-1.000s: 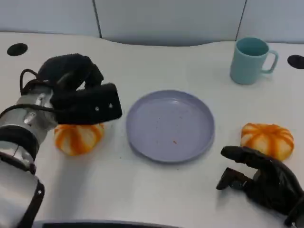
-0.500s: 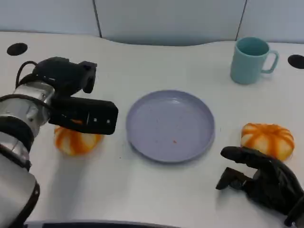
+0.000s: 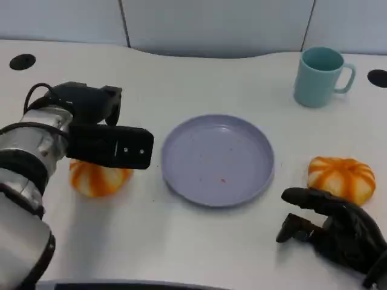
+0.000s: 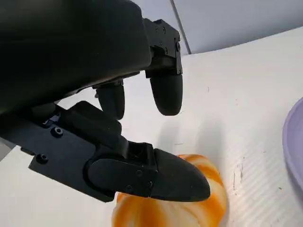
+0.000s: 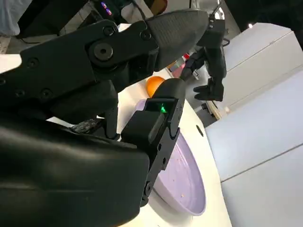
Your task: Grasp the bread from the table and place it into the plate.
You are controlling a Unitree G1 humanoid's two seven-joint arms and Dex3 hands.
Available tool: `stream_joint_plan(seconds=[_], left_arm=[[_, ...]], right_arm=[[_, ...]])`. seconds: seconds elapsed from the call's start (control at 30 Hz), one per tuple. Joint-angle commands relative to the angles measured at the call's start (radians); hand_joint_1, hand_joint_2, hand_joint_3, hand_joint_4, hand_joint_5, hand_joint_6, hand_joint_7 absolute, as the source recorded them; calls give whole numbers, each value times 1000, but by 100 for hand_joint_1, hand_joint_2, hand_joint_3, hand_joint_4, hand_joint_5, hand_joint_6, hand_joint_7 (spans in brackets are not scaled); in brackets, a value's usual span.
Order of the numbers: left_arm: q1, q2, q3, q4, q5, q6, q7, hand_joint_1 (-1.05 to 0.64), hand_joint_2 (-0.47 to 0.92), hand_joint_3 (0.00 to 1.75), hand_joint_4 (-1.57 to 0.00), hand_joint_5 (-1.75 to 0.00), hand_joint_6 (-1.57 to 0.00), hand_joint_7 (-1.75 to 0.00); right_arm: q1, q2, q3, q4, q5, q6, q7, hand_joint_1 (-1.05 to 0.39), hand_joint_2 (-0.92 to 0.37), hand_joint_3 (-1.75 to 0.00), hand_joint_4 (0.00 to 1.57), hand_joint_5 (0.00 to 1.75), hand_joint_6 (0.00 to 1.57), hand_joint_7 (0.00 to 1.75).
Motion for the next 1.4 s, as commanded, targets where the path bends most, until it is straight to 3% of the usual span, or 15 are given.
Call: stream_joint_plan(seconds=[0.03, 0.57, 0.67, 1.4], left_arm=[[19, -6, 10, 13, -15, 31, -28, -105, 92, 24, 0, -175, 0, -175], [44, -54, 43, 44, -42, 145, -76, -105, 89, 10, 0, -175, 0, -175], [57, -61, 52, 47, -50, 155, -70, -105, 89, 9, 0, -175, 0, -175], [103, -109, 39, 58, -23, 222, -2, -105, 81, 1, 0, -175, 0, -175]], right_arm=[[38, -3, 8, 35, -26, 25, -23, -47, -91, -1, 72, 118, 98, 26], [59, 1, 12, 2, -26, 25, -26, -46, -92, -3, 67, 122, 94, 29], [59, -1, 11, -4, -22, 50, -28, -47, -91, -1, 68, 123, 97, 32], [73, -12, 5, 15, -24, 23, 7, -45, -92, -2, 70, 114, 96, 29]])
